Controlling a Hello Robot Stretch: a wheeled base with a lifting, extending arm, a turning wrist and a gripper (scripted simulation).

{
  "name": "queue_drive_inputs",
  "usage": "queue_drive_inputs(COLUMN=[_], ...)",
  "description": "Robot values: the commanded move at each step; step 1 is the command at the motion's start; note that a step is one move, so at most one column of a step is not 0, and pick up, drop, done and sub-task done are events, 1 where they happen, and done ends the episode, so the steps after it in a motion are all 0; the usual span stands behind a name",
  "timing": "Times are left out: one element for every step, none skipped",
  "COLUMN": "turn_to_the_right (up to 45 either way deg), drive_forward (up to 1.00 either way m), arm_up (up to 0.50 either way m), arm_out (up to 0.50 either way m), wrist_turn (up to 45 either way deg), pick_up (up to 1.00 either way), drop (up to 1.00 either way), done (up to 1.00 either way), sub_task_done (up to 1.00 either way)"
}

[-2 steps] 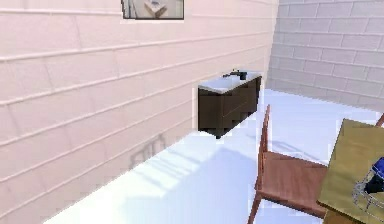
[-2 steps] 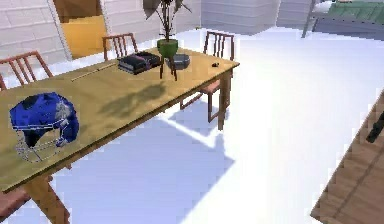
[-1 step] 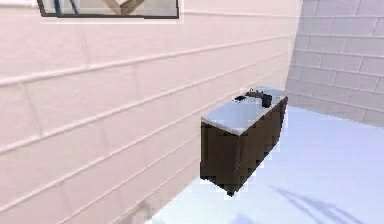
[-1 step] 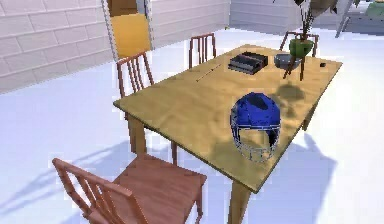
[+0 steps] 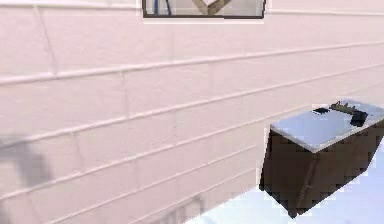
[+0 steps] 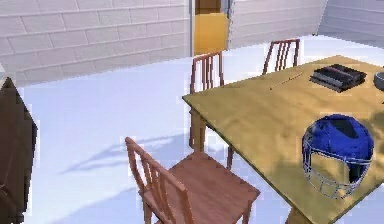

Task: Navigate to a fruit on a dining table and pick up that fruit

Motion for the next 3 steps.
queue_drive_inputs(turn_to_the_right=[0.0,45.0,12.0], drive_forward=[0.35,0.0,0.0], arm_up=[0.0,0.0,0.0], arm_out=[0.0,0.0,0.0], wrist_turn=[0.0,0.0,0.0], pick_up=[0.0,0.0,0.0], drop=[0.0,0.0,0.0], done=[0.0,0.0,0.0], sub_task_done=[0.0,0.0,0.0])
